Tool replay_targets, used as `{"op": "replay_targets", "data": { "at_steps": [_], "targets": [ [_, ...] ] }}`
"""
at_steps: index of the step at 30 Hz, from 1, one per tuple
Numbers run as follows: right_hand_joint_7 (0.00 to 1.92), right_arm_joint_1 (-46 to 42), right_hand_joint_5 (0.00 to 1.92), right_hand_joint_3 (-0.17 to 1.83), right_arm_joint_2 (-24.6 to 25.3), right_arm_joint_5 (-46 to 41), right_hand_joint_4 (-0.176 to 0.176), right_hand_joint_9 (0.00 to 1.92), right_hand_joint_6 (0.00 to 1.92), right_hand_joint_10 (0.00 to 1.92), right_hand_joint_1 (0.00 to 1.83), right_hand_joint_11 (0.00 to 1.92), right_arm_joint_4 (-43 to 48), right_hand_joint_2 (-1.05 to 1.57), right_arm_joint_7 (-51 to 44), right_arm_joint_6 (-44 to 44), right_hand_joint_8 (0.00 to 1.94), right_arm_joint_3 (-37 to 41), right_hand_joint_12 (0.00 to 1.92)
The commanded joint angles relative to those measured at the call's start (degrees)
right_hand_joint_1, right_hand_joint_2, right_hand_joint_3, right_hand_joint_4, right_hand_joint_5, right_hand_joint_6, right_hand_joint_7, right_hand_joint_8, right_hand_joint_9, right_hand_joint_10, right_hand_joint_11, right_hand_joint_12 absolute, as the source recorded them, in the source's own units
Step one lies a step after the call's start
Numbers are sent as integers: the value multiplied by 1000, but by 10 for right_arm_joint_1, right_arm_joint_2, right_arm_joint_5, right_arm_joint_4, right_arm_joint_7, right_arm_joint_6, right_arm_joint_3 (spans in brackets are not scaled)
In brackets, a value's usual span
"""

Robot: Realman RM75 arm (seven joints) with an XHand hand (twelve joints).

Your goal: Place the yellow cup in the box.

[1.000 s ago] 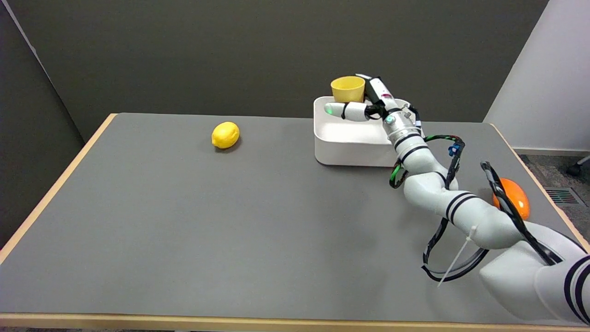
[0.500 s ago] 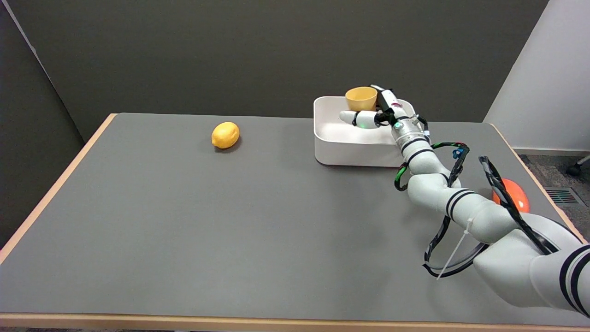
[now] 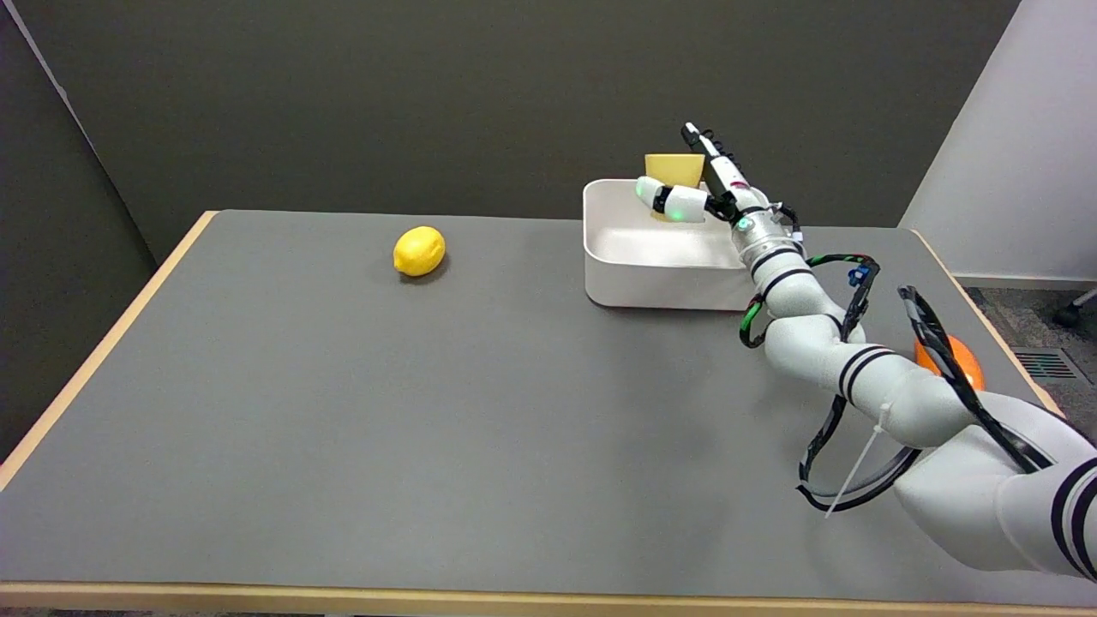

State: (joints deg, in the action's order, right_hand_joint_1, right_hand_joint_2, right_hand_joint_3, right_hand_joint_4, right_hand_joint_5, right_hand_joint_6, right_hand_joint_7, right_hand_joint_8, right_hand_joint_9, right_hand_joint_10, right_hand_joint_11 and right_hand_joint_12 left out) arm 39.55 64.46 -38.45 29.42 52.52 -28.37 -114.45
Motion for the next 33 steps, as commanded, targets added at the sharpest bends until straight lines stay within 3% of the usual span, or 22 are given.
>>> {"op": "replay_targets", "data": {
  "at_steps": [1, 4, 8, 17, 25, 33],
  "targets": [
    [-1, -32, -1, 801, -43, -2, 33, -1, 85, -1, 584, -1, 104, 489, -2, 34, -1, -20, -1],
    [-1, -37, -1, 797, -44, -2, 35, -1, 85, -1, 575, -1, 107, 486, -2, 38, -1, -22, -1],
    [-1, -41, -1, 618, -44, -2, 46, -1, -1, -1, 544, -1, 106, 537, -3, 38, -1, -25, -1],
    [-1, -72, -1, 576, -50, -5, -10, -1, -1, -1, 513, -1, 152, 525, -3, 9, -1, -13, -1],
    [-1, -185, -1, 662, -59, -88, -11, -1, -1, -1, 317, -1, 290, 616, -2, -132, -1, 37, -1],
    [-1, -355, -1, 693, -78, -97, -18, -1, 55, -1, 293, -1, 424, 674, -1, -235, -1, 121, -1]
  ]
}}
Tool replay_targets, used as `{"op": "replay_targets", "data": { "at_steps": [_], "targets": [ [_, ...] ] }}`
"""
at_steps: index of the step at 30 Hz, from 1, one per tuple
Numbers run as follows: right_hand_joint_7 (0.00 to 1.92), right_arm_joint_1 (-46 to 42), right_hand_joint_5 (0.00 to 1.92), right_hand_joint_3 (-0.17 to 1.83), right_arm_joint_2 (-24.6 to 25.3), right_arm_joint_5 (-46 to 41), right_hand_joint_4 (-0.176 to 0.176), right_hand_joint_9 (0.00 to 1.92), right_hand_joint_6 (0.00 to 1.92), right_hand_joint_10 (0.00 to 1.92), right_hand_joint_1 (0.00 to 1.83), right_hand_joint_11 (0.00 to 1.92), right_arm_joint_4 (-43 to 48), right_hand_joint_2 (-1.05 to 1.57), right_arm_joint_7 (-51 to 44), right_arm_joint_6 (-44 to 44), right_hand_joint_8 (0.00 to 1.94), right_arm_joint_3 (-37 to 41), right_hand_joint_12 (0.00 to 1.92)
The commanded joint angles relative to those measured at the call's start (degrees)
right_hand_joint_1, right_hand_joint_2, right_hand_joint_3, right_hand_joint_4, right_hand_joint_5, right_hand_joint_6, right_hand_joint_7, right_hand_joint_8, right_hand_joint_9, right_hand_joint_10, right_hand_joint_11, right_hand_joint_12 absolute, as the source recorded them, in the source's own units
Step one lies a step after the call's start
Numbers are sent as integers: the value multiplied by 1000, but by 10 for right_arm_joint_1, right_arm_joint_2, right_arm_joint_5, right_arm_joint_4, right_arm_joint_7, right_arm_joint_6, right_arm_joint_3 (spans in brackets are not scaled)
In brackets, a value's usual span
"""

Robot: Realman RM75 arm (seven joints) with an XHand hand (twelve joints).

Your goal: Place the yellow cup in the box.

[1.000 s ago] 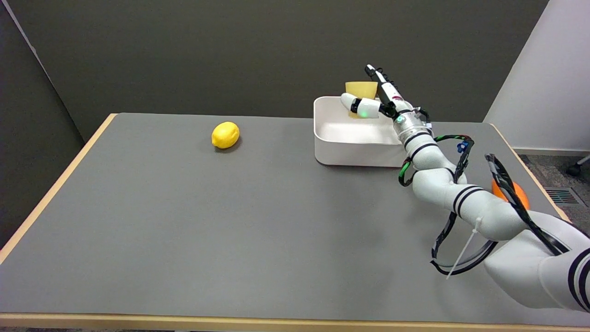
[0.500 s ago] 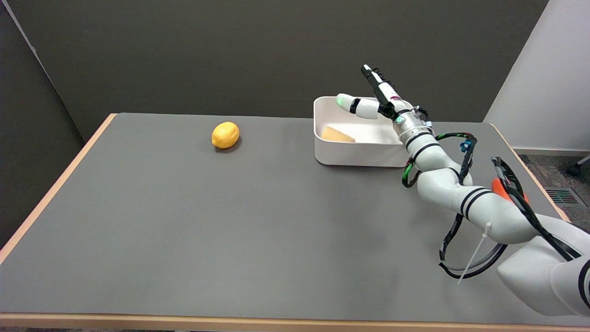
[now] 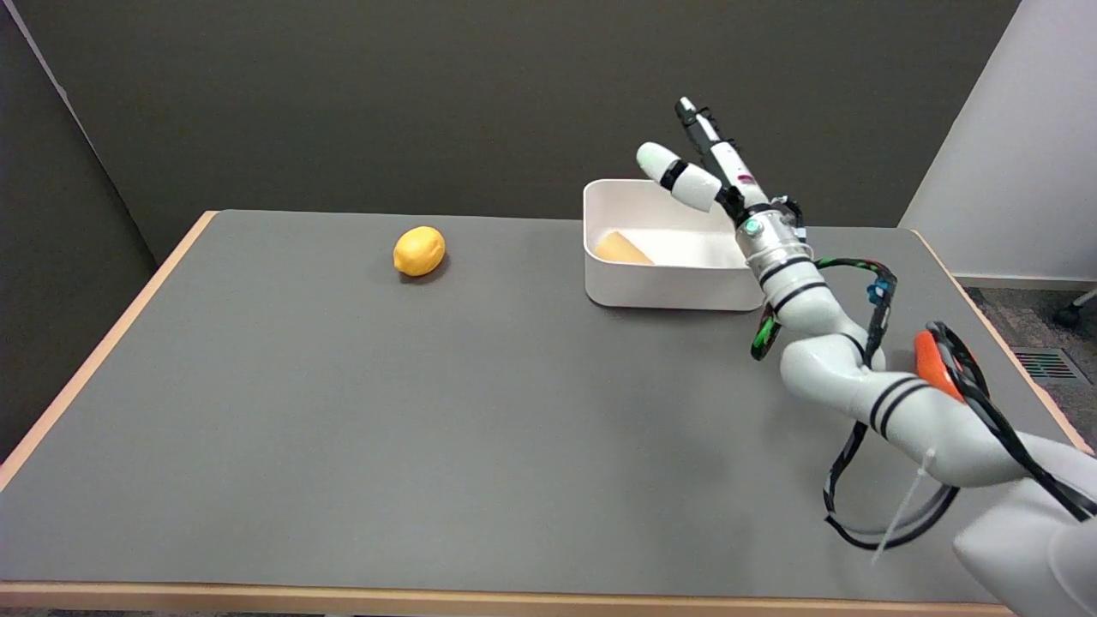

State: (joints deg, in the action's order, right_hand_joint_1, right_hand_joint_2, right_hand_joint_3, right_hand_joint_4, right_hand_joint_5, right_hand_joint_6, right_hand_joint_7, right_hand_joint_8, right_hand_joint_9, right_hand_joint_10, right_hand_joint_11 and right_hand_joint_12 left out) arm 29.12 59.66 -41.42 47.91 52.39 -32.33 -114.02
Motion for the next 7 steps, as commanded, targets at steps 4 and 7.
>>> {"op": "replay_targets", "data": {
  "at_steps": [4, 7],
  "targets": [
    [-1, -298, -1, 733, -45, -78, -20, -1, 132, -1, 265, -1, 260, 676, 3, -241, -1, 120, -1],
    [-1, -317, -1, 825, -50, -96, -12, -1, 160, -1, 239, -1, 260, 640, 4, -278, -1, 106, -1]
  ]
}}
